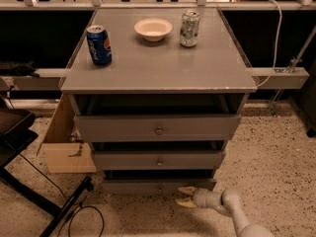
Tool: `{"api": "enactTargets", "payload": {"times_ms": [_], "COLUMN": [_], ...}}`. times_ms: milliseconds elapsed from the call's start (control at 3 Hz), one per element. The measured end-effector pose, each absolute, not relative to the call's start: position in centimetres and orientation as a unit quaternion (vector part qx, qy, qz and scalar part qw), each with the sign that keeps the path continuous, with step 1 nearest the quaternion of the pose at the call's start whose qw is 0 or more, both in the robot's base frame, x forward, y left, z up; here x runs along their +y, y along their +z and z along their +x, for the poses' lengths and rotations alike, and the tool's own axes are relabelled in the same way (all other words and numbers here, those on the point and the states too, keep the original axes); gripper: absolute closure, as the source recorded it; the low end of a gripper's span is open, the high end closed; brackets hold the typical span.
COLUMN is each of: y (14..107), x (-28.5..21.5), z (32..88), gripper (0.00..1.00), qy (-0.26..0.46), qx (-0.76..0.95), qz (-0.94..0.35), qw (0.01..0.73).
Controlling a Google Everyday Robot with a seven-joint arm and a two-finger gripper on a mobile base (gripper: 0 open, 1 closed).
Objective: Close bottom drawer
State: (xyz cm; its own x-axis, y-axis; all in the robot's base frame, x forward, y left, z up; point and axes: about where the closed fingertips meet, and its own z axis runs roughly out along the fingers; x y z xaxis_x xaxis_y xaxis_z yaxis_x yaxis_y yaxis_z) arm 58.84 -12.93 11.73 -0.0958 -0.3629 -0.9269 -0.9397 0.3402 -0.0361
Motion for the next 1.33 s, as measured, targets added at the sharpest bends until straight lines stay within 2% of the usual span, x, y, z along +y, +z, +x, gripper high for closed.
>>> {"api": "enactTargets", "payload": {"times_ms": [333,667,1333], "y": [11.73,11.73,11.73], "x": [-12.93,-12.92,-12.92], "z": [58.84,58.84,58.84], "gripper": [0.0,0.0,0.41], "qy": [0.309,0.309,0.309], "qx": [0.673,0.673,0.673], "qz": [-0.484,-0.484,-0.484], "qw": [0.467,0.467,0.467]}}
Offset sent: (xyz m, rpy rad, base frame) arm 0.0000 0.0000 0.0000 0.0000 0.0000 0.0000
